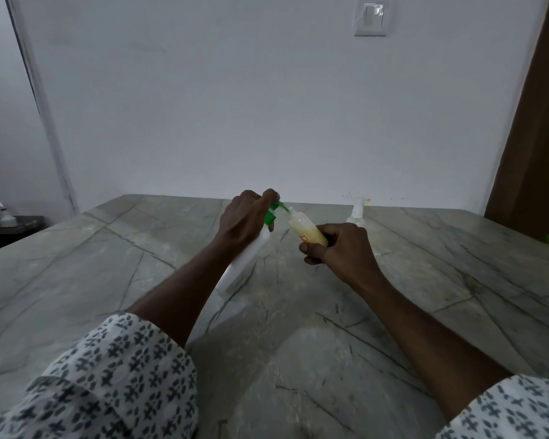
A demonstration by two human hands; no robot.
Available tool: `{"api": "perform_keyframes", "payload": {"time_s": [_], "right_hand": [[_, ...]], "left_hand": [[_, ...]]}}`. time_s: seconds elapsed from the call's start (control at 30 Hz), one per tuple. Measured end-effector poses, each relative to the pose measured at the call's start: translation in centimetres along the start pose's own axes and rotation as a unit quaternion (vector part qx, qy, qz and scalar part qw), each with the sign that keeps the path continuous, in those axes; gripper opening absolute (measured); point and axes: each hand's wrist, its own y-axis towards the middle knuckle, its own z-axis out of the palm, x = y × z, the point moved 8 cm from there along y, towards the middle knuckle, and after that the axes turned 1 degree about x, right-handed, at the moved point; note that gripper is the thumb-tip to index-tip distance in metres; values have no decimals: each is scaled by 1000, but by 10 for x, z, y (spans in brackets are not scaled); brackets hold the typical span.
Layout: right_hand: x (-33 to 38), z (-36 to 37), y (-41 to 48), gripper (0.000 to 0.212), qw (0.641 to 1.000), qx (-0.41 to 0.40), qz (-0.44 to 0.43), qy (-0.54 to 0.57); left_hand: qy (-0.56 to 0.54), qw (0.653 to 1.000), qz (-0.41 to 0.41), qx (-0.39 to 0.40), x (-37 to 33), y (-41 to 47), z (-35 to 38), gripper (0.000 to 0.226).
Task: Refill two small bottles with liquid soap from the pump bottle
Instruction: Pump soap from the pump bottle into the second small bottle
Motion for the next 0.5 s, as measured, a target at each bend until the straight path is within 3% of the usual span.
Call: {"api": "perform_keyframes", "payload": {"time_s": [0.3, 0.5], "right_hand": [[0, -4, 1, 38, 1000, -17, 8, 18], [0, -5, 2, 41, 1000, -14, 4, 7]], "left_hand": [[-30, 999, -24, 11, 3, 1, 2, 69], [-34, 999, -22, -2, -1, 0, 1, 54]]}}
